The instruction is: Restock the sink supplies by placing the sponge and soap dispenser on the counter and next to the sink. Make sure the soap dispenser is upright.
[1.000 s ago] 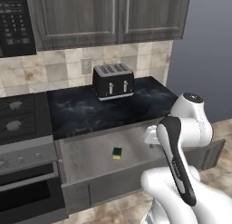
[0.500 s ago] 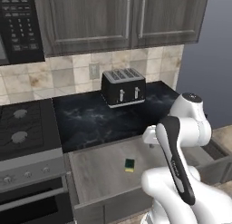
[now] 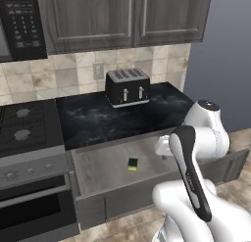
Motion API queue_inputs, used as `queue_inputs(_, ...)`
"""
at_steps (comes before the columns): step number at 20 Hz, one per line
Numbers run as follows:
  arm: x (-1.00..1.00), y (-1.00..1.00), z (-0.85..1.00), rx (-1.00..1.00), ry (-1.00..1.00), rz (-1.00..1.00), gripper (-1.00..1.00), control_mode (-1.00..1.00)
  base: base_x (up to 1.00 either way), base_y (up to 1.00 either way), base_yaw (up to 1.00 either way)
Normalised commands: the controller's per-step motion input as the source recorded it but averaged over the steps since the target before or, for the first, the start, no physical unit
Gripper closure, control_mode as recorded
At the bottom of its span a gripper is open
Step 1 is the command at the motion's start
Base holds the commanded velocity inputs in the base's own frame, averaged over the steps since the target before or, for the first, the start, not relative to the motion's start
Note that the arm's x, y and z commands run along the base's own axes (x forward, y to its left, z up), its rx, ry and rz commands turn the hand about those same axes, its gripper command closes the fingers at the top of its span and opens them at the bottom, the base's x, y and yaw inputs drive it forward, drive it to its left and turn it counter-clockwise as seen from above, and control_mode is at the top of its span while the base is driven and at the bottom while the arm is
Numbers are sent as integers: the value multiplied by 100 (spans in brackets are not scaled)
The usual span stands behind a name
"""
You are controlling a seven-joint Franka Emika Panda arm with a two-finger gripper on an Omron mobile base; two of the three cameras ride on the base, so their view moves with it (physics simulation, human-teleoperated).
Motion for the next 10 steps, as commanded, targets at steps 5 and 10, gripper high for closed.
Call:
queue_inputs(5, 0, 0, 0, 0, 0, 0, -100, 100, -4, 12, 0)
queue_inputs(10, 0, 0, 0, 0, 0, 0, -100, 100, 10, 16, 0)
